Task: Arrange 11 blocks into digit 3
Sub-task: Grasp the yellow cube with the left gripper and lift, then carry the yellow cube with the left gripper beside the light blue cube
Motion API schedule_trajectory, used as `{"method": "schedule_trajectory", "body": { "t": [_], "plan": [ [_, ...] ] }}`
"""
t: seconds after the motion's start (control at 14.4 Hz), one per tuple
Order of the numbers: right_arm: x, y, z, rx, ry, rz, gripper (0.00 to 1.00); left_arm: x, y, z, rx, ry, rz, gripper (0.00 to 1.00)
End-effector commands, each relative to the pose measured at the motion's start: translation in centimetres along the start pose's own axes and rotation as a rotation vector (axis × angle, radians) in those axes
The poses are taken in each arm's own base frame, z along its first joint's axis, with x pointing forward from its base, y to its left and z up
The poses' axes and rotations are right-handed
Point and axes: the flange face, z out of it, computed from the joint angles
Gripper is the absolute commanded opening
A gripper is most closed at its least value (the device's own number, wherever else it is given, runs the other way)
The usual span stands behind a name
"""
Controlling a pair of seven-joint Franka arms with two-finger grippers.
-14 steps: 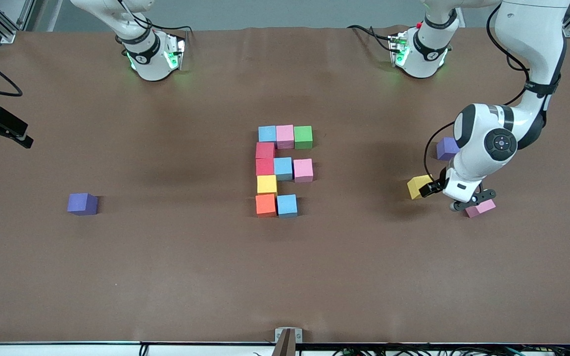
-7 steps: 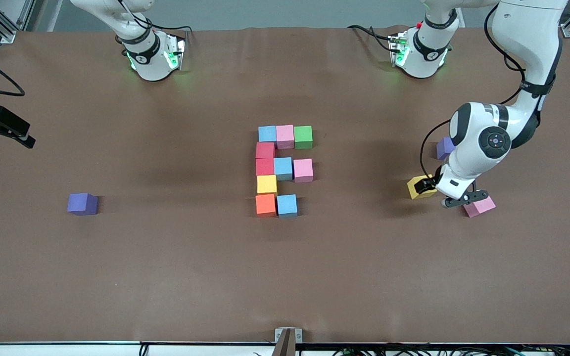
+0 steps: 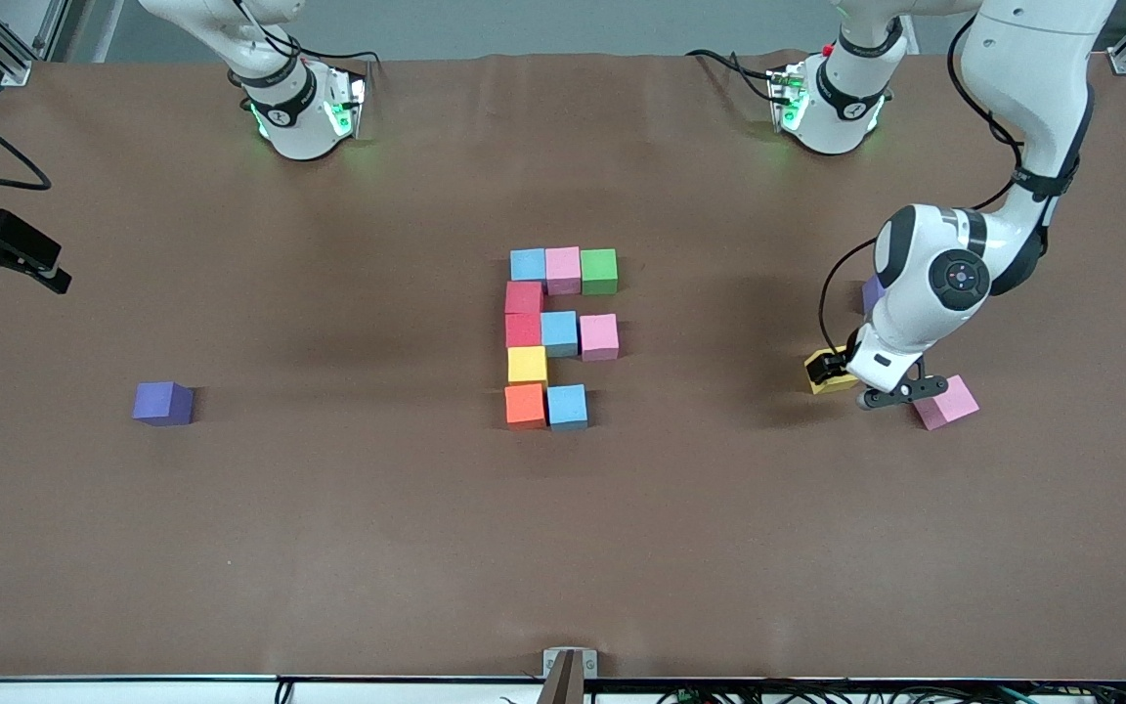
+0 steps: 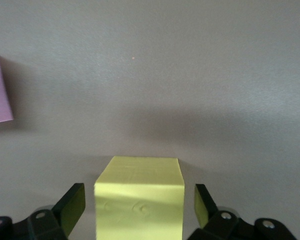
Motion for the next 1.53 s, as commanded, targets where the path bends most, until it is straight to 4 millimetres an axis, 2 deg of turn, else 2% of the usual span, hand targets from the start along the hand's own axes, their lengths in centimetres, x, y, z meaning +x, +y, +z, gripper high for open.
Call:
{"method": "schedule_trajectory", "body": {
  "t": [0.0,0.14,0.28,0.49,0.7,0.83,0.97,1.11,1.18,1.25,1.46],
  "plan": [
    [-0.5,-0.2,-0.5,-0.004,0.007,-0.008,1.00,-0.1,0.0,1.2,-0.009,0.013,0.018,0.66],
    [-0.5,-0.1,-0.3,-0.002,0.005,-0.006,1.00,0.1,1.4,0.3,-0.020,0.025,0.011,0.37],
    [-0.5,-0.1,-0.3,-0.004,0.004,-0.006,1.00,0.5,4.2,-1.0,-0.049,0.036,-0.058,0.11],
    [-0.5,-0.9,-0.4,-0.009,0.005,-0.020,1.00,3.2,10.1,-4.7,-0.072,0.010,-0.211,0.09],
    [-0.5,-0.8,-0.4,-0.011,0.006,-0.016,1.00,4.3,17.7,-7.4,-0.089,-0.025,-0.359,0.09],
    [-0.6,-0.7,-0.3,-0.011,-0.001,-0.013,1.00,3.9,22.6,-7.1,-0.113,-0.037,-0.509,0.09],
    [-0.6,-0.8,-0.3,-0.010,-0.004,-0.013,1.00,2.5,28.4,-5.6,-0.131,-0.063,-0.712,0.09],
    [-0.6,-0.7,0.0,-0.011,-0.010,-0.013,1.00,0.9,33.1,-4.1,-0.142,-0.079,-0.881,0.09],
    [-0.6,-0.8,0.0,-0.011,-0.010,-0.016,1.00,1.1,33.8,-3.7,-0.146,-0.083,-0.939,0.09],
    [-0.6,-0.8,0.0,-0.013,-0.010,-0.016,1.00,0.3,34.6,-2.9,-0.138,-0.094,-0.985,0.09],
    [-0.7,-0.6,0.3,-0.013,-0.018,-0.011,1.00,0.4,34.6,-2.7,-0.139,-0.097,-1.176,0.09]
  ]
}}
